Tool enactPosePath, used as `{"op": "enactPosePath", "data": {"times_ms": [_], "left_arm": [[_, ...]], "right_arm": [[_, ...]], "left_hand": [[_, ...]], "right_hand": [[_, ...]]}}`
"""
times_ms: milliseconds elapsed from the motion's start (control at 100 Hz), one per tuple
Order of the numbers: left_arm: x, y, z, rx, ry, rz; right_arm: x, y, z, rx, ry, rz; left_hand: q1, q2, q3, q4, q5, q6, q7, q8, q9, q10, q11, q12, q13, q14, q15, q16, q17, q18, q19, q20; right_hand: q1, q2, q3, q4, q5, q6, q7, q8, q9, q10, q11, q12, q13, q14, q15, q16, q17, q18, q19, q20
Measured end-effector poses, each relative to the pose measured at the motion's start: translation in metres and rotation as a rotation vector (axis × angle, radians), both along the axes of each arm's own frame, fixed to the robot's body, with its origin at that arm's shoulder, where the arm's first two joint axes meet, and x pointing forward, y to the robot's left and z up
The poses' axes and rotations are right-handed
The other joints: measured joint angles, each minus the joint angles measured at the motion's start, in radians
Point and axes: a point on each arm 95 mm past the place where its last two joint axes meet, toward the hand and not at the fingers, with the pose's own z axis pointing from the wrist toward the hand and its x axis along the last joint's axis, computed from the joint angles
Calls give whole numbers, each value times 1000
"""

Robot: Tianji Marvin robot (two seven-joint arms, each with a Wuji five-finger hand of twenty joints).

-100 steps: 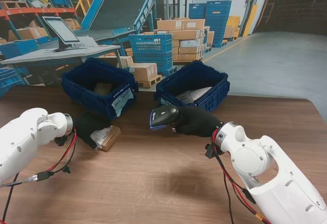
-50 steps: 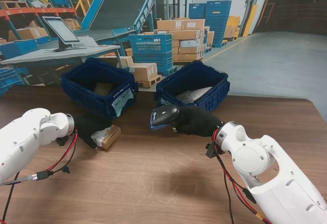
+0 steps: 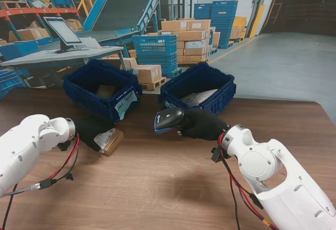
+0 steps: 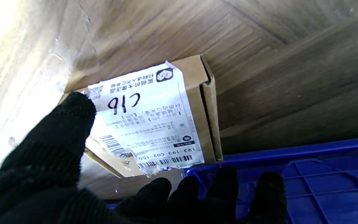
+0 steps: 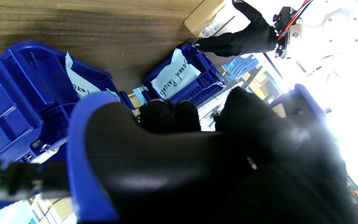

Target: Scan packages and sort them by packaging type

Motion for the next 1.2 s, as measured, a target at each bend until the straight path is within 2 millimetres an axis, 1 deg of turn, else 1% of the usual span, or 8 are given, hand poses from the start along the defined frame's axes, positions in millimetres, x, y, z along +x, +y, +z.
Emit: {"op": "enactPosePath", "data": {"times_ms": [670, 780, 860, 970, 1080, 1110, 1150, 1200], "left_arm": [[20, -7, -4, 68, 98, -18], [21, -7, -7, 42, 80, -14], [23, -4, -10, 2, 41, -4], [24, -3, -11, -56, 6, 24], [23, -2, -12, -90, -7, 52], [24, -2, -11, -107, -15, 63], [25, -1, -8, -139, -33, 87], [24, 0, -5, -164, -59, 106]], "right_arm": [[-1, -2, -2, 2, 15, 0], [0, -4, -2, 10, 19, -2], [0, -5, -1, 18, 22, -4], [1, -6, -1, 18, 25, -6], [1, -7, -2, 19, 27, -6], [1, -7, -3, 19, 28, -6], [1, -7, -4, 19, 29, -6], [1, -7, -4, 21, 29, -8]], "left_hand": [[0, 0, 18, 0, -58, 37, -82, -34, -26, -10, -38, -74, -69, 5, -27, -19, -3, 0, 0, -17], [-3, -13, 102, 0, -49, 25, -39, 82, -9, -34, -39, -39, -11, 3, -24, -10, 11, 0, 0, -17], [33, -37, 142, 6, 34, 2, -3, 154, 140, -38, 45, 45, 94, -9, 25, 20, 37, 0, 29, -17], [78, -68, 178, 41, 188, -29, 75, 240, 288, -45, 159, 100, 238, -34, 95, 75, 77, 0, 87, -6], [96, -68, 191, 63, 237, -39, 178, 352, 372, -47, 232, 136, 341, -47, 123, 136, 116, 0, 162, 1], [96, -68, 191, 69, 253, -58, 241, 383, 400, -55, 261, 149, 367, -48, 142, 156, 125, 0, 183, 6], [144, -68, 191, 69, 290, -100, 357, 465, 465, -75, 289, 244, 420, -57, 188, 205, 142, 0, 214, 8], [213, -82, 181, 44, 316, -139, 509, 527, 554, -90, 289, 369, 478, -63, 246, 260, 158, 0, 252, 8]], "right_hand": [[0, 0, 0, 0, 0, 0, 0, 0, 0, 0, 0, 0, 0, 0, 0, 0, 0, 0, 0, 0], [0, 0, 0, 0, 0, 0, 0, 0, 0, 0, 0, 0, 0, 0, 0, 0, 0, 0, 0, 0], [0, 0, 0, 0, 0, 0, 0, 0, 0, 0, 0, 0, 0, 0, 0, 0, 0, 0, 0, 0], [0, 0, 0, 0, 0, 0, 0, 0, 0, 0, 0, 0, 0, 0, 0, 0, 0, 0, 0, 0], [0, 0, 0, 0, 0, 0, 0, 0, 0, 0, 0, 0, 0, 0, 0, 0, 0, 0, 0, 0], [0, 0, 0, 0, 0, 0, 0, 0, 0, 0, 0, 0, 0, 0, 0, 0, 0, 0, 0, 0], [0, 0, 0, 0, 0, 0, 0, 0, 0, 0, 0, 0, 0, 0, 0, 0, 0, 0, 0, 0], [0, 0, 0, 0, 0, 0, 0, 0, 0, 0, 0, 0, 0, 0, 0, 0, 0, 0, 0, 0]]}}
